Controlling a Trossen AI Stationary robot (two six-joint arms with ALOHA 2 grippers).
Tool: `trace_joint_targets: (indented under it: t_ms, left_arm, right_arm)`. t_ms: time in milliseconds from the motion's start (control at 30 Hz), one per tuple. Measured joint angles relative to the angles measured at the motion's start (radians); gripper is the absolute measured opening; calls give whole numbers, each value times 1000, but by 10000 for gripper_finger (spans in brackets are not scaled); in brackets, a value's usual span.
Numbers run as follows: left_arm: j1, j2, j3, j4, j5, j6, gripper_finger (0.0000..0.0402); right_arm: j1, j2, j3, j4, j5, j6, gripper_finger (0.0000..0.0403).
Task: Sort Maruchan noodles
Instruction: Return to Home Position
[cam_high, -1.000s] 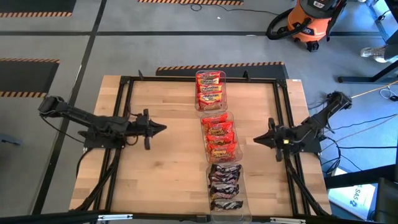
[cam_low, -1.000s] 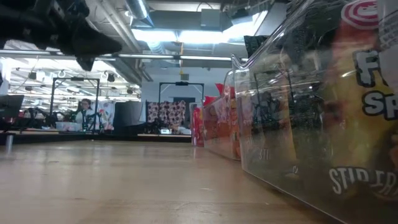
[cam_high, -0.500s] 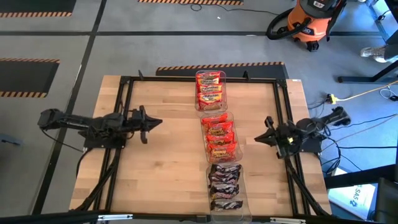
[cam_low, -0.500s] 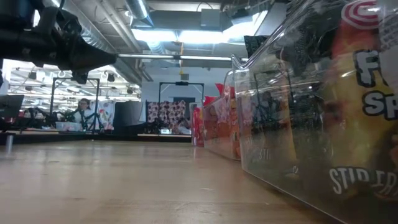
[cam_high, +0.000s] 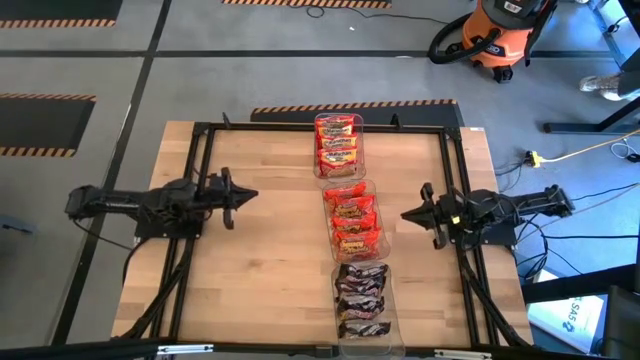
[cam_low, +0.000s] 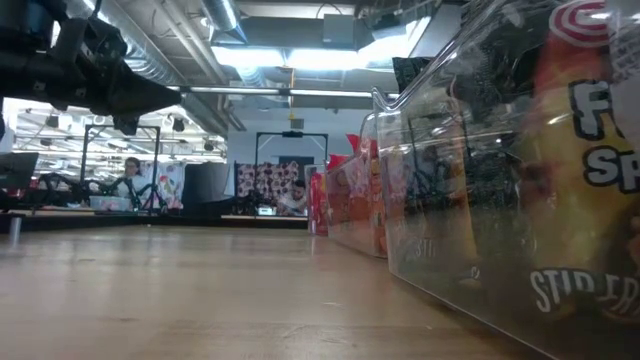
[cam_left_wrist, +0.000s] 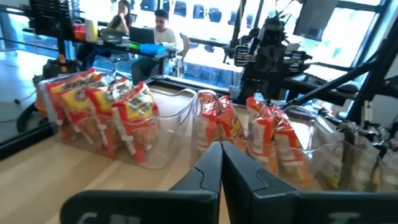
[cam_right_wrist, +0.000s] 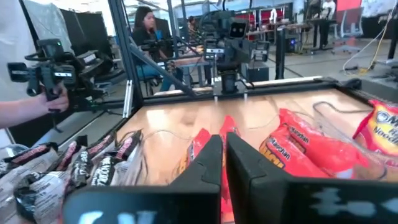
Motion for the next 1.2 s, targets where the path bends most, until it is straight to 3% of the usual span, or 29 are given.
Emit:
trace_joint_targets:
  t_ms: [200, 300, 1200]
  left_arm:
    - [0, -136, 0, -143, 2, 9, 9]
    - [0, -183, 1, -155, 57, 22, 10]
    - [0, -176, 1, -148, 68, 18, 16]
  right_arm:
    - [3, 7, 0, -1, 1, 18, 0]
    - [3, 7, 0, -1, 1, 18, 0]
    - [3, 7, 0, -3, 1, 19, 0]
